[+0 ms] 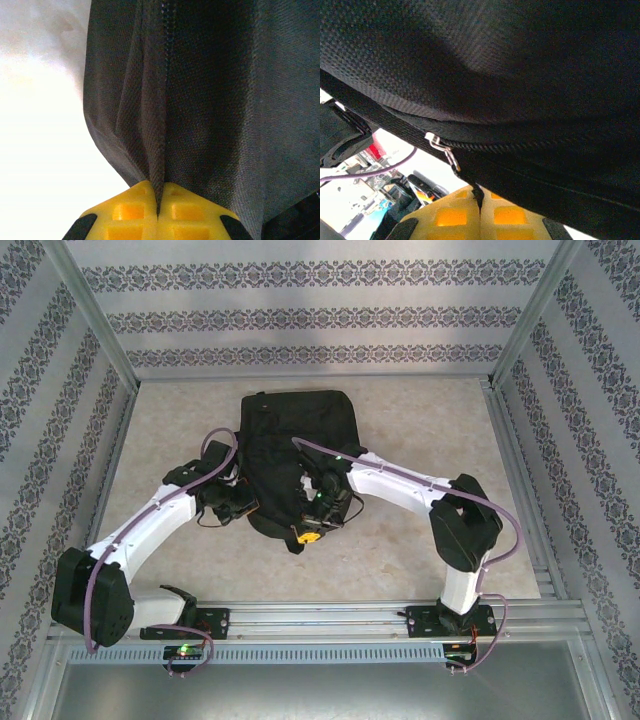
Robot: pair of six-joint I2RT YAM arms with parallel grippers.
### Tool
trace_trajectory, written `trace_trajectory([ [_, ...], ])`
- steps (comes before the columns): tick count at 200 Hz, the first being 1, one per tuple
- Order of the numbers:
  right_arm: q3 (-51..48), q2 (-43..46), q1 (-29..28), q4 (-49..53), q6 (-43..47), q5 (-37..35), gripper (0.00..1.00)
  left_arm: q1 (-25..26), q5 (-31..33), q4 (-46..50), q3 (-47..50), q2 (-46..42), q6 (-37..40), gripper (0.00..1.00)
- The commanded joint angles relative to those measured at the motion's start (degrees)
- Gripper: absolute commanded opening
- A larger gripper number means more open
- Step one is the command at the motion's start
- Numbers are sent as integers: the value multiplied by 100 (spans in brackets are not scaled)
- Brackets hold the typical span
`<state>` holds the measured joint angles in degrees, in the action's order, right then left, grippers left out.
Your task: Pack the student bag
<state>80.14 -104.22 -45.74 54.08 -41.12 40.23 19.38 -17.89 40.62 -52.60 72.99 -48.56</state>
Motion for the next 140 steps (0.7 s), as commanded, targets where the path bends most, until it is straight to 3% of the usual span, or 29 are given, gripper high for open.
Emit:
trace_trajectory([
  [1, -227, 298, 255, 736, 269, -338, 0, -173, 483, 335, -315, -83, 393, 0],
  [78, 318, 81, 240, 1081, 717, -520, 0, -425, 1143, 1010, -907, -48, 1123, 0],
  [140, 862, 43, 821, 1269, 886, -849, 0, -600, 1648, 1265, -1086, -3, 1496, 0],
])
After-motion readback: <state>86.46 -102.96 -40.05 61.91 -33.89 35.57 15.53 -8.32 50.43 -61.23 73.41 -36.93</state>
